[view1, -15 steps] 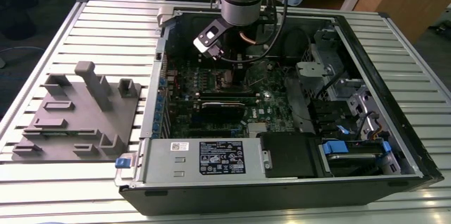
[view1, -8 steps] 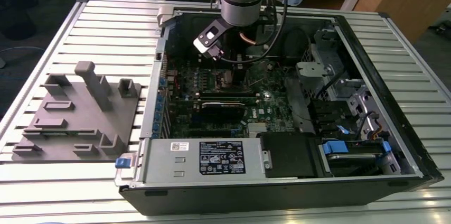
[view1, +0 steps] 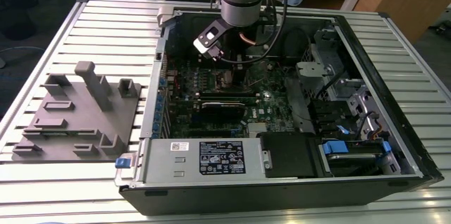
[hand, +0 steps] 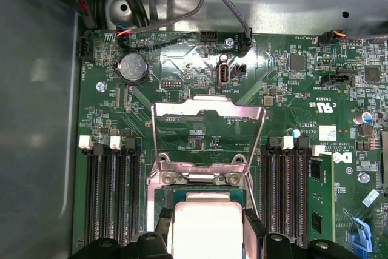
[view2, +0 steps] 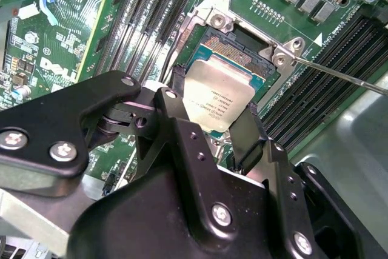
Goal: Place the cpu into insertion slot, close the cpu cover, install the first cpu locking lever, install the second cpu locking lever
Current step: 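Place the cpu into insertion slot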
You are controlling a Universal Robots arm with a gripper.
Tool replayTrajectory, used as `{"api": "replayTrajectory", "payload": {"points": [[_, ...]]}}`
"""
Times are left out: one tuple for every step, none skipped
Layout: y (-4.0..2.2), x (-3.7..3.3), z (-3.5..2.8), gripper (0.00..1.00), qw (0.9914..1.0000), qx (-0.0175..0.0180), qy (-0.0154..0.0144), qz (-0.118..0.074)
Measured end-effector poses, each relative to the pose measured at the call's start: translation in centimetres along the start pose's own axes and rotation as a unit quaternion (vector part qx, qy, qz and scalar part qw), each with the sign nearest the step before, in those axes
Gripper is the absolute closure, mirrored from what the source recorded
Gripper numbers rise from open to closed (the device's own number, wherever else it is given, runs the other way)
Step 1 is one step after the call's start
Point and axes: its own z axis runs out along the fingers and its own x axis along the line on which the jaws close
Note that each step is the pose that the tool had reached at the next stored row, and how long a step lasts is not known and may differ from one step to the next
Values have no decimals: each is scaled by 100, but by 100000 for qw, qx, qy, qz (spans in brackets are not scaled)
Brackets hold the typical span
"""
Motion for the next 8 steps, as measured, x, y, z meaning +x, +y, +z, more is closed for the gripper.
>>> {"api": "replayTrajectory", "payload": {"points": [[0, 0, 2, 46, 100000, -2, 2, 0], [0, 0, 5, 46, 100000, -1, 0, 0], [0, 0, 5, 46, 100000, 0, 0, -2], [0, 0, 5, 46, 100000, 2, -3, 0], [0, 0, 6, 46, 100000, -2, -1, -1], [0, 0, 7, 46, 100000, -4, 4, -1], [-1, 0, 10, 46, 100000, -11, 16, 2], [-1, 1, 14, 46, 100000, -12, 18, 0]]}}
